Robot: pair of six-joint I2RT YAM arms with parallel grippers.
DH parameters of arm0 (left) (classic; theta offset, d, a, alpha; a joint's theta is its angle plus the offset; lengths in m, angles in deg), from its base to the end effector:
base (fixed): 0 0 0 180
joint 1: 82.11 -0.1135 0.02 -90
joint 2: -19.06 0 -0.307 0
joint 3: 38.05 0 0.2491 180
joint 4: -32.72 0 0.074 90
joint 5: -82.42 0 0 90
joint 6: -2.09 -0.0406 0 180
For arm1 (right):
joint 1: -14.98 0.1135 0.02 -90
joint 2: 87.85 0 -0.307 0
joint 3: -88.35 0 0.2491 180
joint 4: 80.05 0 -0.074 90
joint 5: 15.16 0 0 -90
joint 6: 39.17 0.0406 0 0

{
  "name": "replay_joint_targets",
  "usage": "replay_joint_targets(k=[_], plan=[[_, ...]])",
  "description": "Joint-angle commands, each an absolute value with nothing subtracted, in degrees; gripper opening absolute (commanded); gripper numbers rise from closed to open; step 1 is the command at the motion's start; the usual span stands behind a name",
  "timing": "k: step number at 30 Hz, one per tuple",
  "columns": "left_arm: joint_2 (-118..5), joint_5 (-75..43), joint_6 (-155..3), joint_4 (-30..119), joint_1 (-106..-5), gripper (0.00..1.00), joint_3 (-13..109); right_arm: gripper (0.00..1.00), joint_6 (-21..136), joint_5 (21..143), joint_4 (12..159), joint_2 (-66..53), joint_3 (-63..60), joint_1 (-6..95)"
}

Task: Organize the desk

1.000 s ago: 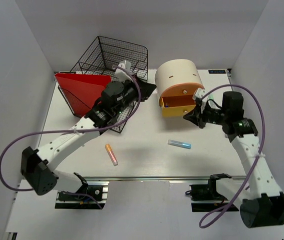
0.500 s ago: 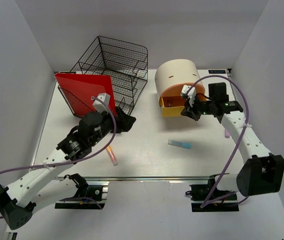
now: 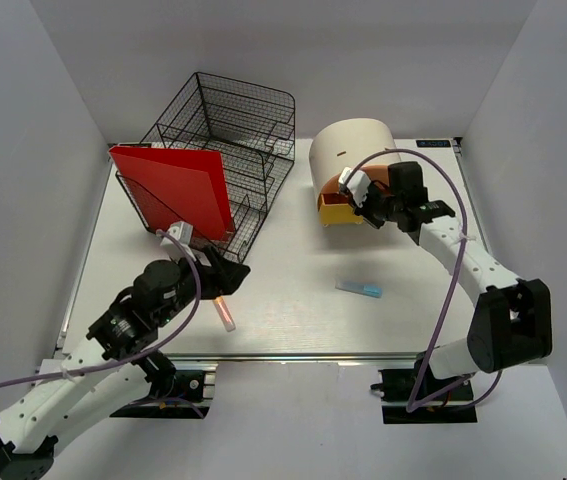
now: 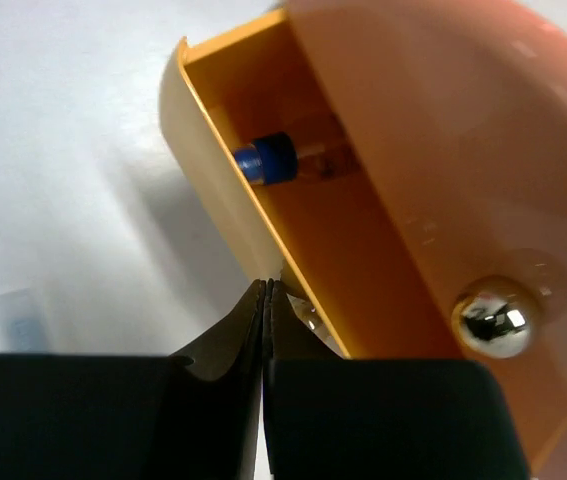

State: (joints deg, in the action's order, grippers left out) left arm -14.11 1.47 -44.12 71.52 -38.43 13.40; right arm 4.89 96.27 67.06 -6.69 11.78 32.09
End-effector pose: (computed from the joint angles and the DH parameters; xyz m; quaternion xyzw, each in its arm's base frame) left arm 0.0814 -0.0689 0.3196 -0.0457 0.8191 -0.3459 0.4553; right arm 0.2918 0.1053 0.3289 -0.5309 0.7081 0.0533 0.4626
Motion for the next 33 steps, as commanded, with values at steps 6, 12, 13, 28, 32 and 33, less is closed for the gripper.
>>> replay_joint_targets(k=[6,12,13,28,32,33], plan=[[-11.61,0.24,-40.54,73.46,-38.16,0.85,9.99,0.0,8.81,81.62,82.58,-4.01,12.1,34.23],[-11.09,-0.38,-40.36,73.29,-38.16,0.85,9.46,0.0,9.69,78.71,83.82,-1.55,10.96,34.93],[-11.17,-0.46,-40.28,73.2,-38.16,0.85,9.46,0.0,10.3,78.97,83.99,-1.55,10.96,35.02],[-10.29,-1.52,-39.49,70.74,-38.16,0.86,7.88,0.14,36.48,94.61,81.82,-17.54,22.21,33.18],[-11.09,-1.87,-39.48,70.83,-38.16,0.86,8.4,0.39,48.94,95.67,80.55,-18.59,24.83,30.37],[-10.82,-1.87,-39.57,71.0,-38.16,0.86,8.58,0.43,50.29,96.02,81.52,-20.08,26.23,29.06]])
